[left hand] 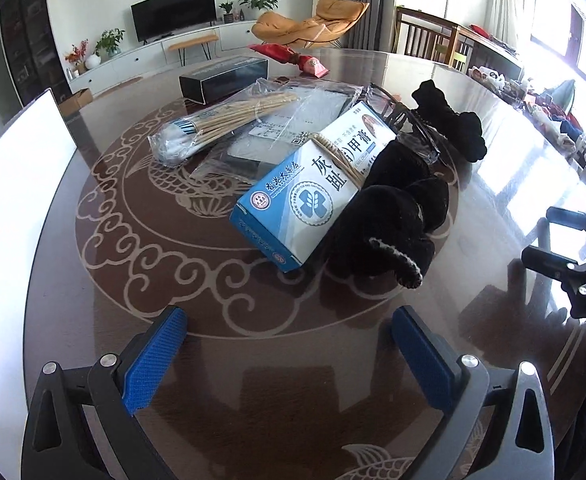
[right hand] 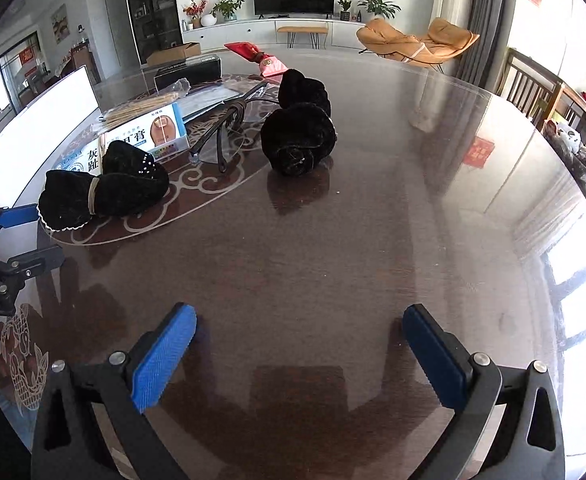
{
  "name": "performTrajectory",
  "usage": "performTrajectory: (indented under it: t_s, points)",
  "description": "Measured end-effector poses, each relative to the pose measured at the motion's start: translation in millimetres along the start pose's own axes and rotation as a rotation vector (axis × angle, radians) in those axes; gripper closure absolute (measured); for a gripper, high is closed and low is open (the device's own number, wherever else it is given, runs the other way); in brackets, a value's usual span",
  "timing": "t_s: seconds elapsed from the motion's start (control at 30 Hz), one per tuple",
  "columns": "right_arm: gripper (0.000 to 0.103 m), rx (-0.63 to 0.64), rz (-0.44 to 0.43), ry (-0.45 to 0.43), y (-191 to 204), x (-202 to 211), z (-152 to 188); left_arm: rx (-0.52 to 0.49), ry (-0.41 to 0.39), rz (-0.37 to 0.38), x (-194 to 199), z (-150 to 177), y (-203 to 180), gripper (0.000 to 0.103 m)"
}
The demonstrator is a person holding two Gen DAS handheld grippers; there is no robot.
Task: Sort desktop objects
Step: 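Return both tools to the table and move the left tool toward the blue medicine box, then grasp the blue-and-white medicine box with the left tool and lift it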
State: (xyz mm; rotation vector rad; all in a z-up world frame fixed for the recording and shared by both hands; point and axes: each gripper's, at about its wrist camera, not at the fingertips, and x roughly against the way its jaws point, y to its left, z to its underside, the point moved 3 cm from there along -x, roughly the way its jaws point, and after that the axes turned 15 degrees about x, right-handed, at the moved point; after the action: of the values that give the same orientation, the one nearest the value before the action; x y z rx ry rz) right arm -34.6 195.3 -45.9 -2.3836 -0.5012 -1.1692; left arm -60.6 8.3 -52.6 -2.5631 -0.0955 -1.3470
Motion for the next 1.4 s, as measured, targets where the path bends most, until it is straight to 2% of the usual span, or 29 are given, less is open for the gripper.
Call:
performTrajectory:
  t_s: [0.5,0.7,0.83,0.97,1.27,1.4]
  points:
    - [0.0,-0.006,0.007,0.004,-0.5,4.4,1.3,0.024,-0.015,-0.004,1.5,0.0,4.9,0.0]
    - [0.0,-0.007,0.007,0.005,-1.0,4.7,1.5,0.098,-0.019,-0.055,-2.3,-8.4,15.3,0.0]
    - [0.0,-0.007,0.008,0.006,-0.9,4.9,2.0,0.108,-0.02,-0.063,-5.0,-11.3,13.7,0.0]
    - [0.0,-0.007,0.008,0.007,-1.3,4.8,1.9,0.068,-0.012,-0.037,-11.5,-18.0,4.1,0.0]
    - [0.0,-0.009,0.01,0.008,-1.6,4.5,2.2,-0.129,0.044,0.085,-31.9,-42.6,-27.1,0.0]
    - [0.0,-0.008,0.01,0.009,-2.3,4.3,2.0,-0.142,0.099,0.075,-42.2,-56.0,-35.3,0.0]
